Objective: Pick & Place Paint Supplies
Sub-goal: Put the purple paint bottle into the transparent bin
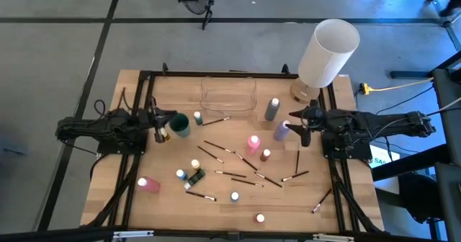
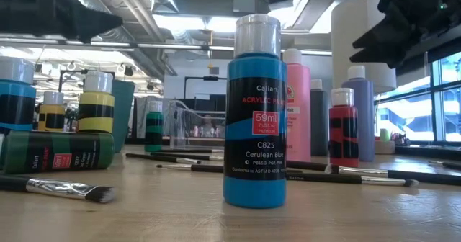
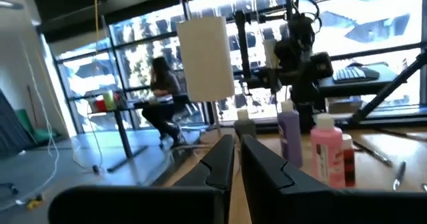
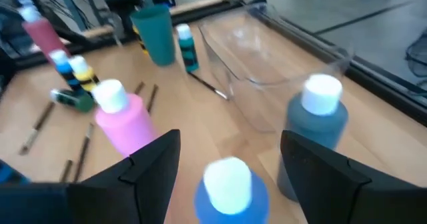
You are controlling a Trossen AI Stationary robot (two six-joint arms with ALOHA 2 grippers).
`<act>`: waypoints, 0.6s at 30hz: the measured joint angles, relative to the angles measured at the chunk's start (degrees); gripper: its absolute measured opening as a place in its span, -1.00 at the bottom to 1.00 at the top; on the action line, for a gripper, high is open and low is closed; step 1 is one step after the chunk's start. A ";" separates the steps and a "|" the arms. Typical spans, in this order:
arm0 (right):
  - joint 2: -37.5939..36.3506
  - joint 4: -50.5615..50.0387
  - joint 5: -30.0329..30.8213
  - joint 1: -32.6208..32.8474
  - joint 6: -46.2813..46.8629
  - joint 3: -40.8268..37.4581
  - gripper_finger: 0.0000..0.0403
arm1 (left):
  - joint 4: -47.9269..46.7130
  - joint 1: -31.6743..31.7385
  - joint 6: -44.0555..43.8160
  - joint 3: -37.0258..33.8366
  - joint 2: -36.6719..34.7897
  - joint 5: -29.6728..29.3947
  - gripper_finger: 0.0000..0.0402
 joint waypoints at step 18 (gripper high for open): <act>3.35 -2.40 0.22 -0.01 0.00 0.00 0.31 | 13.35 5.26 8.56 0.74 6.18 -2.75 -0.31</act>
